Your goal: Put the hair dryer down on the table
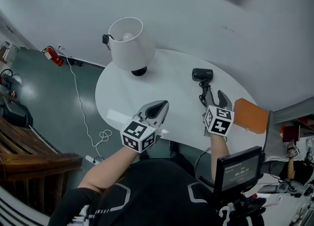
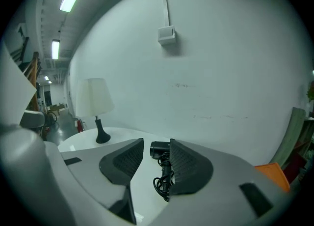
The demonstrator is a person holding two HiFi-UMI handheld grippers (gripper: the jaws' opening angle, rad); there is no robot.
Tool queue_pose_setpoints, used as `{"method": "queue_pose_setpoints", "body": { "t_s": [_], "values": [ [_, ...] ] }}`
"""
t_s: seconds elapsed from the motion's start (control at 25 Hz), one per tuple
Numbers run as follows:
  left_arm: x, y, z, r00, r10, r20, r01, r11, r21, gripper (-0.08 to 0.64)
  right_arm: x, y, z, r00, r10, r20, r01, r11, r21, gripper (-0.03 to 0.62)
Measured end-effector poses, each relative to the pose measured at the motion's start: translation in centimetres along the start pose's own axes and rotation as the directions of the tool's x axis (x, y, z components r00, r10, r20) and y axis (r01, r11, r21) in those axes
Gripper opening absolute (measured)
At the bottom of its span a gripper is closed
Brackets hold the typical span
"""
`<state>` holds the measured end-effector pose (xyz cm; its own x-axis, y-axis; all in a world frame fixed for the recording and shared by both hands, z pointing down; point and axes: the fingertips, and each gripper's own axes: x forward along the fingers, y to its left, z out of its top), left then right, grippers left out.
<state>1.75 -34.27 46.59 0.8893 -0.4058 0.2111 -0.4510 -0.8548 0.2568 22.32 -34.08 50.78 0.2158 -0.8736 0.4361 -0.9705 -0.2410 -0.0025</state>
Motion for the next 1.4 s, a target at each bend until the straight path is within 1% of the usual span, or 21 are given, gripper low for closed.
{"method": "queue_pose_setpoints", "body": {
  "t_s": [0.16, 0.44, 0.64, 0.8, 0.88, 1.04, 1.24, 1.4],
  "values": [
    [-1.2, -0.3, 1.0, 0.999, -0.037, 0.015, 0.036, 0.999, 0.037, 0.006, -2.7, 2.0, 1.4, 0.998, 0.012, 0.054, -0.013, 1.000, 0.009, 0.152],
    [-3.2, -1.2, 2.5, 0.992, -0.112, 0.053, 0.109, 0.992, 0.064, 0.005, -7.5, 5.2, 3.1, 0.992, 0.020, 0.121, -0.023, 0.999, 0.024, 0.077],
    [-5.0, -1.7, 3.6, 0.982, -0.166, 0.086, 0.159, 0.984, 0.083, 0.005, -10.4, 7.2, 4.1, 0.986, 0.008, 0.168, -0.015, 0.999, 0.039, 0.057],
    [-6.4, -1.7, 4.4, 0.973, -0.201, 0.112, 0.193, 0.978, 0.082, 0.005, -12.9, 8.1, 4.4, 0.981, -0.031, 0.190, 0.022, 0.998, 0.053, 0.049],
    [-7.1, -1.5, 4.6, 0.970, -0.211, 0.118, 0.202, 0.976, 0.082, 0.005, -14.1, 8.6, 4.8, 0.975, -0.053, 0.214, 0.040, 0.997, 0.067, 0.044],
    [-8.2, -1.4, 4.5, 0.968, -0.229, 0.101, 0.220, 0.971, 0.097, 0.005, -16.3, 9.5, 5.4, 0.962, -0.095, 0.255, 0.075, 0.993, 0.088, 0.038],
    [-9.2, -2.3, 5.3, 0.963, -0.239, 0.127, 0.226, 0.968, 0.108, 0.005, -18.8, 9.8, 6.3, 0.944, -0.102, 0.314, 0.079, 0.993, 0.084, 0.032],
    [-9.2, -3.4, 6.6, 0.967, -0.212, 0.140, 0.191, 0.970, 0.148, 0.005, -20.0, 8.8, 6.9, 0.936, -0.094, 0.339, 0.067, 0.993, 0.092, 0.028]
  ]
}}
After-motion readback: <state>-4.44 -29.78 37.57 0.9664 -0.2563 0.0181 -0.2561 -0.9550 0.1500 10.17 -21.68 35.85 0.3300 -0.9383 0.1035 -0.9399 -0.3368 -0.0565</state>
